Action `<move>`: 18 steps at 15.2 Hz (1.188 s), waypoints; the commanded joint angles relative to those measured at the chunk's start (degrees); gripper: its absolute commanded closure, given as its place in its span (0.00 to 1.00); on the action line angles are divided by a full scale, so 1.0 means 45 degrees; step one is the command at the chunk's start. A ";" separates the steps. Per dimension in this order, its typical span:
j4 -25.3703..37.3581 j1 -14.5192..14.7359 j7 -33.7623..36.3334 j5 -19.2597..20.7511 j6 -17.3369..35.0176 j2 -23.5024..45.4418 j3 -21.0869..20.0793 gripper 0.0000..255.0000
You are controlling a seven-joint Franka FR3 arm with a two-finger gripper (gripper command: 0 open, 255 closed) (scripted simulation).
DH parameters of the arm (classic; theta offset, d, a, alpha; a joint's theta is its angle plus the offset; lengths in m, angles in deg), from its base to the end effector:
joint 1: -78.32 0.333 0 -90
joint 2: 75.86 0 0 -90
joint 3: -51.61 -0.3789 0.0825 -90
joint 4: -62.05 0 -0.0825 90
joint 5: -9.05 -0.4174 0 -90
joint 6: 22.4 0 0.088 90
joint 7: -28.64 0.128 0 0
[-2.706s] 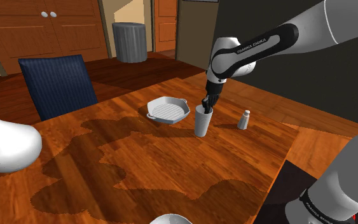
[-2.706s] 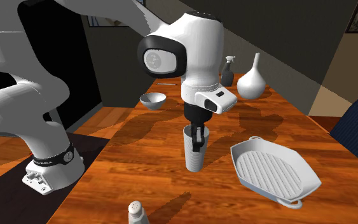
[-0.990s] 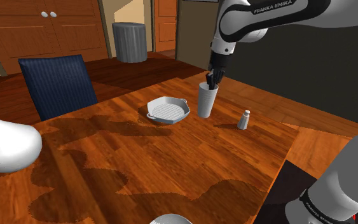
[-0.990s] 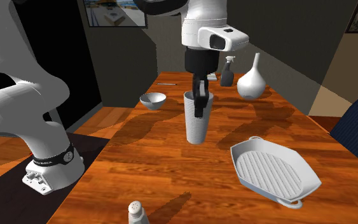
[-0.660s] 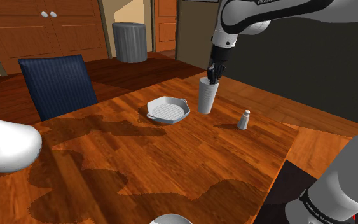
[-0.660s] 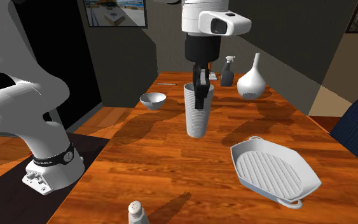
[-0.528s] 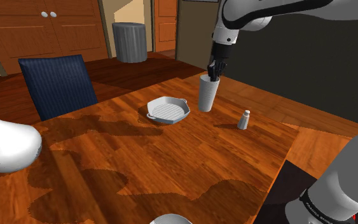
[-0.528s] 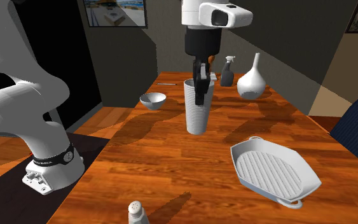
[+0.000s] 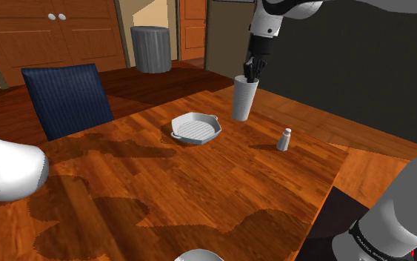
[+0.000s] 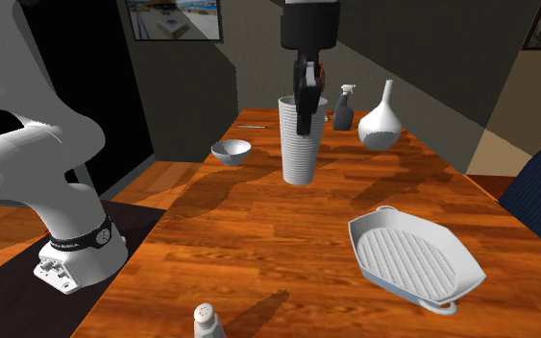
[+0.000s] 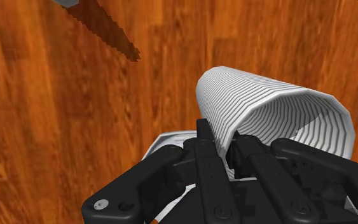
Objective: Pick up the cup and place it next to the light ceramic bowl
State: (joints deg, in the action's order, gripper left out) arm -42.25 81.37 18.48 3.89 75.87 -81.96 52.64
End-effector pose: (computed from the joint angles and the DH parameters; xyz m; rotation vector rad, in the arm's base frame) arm 0.5542 0.0293 0.6132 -3.0356 -0.3042 -0.0117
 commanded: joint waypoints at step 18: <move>-0.1010 0.1827 0.4167 -0.0362 0.0492 -0.0918 -0.2460 1.00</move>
State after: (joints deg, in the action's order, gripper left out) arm -47.07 88.94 35.59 2.32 77.73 -86.56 42.53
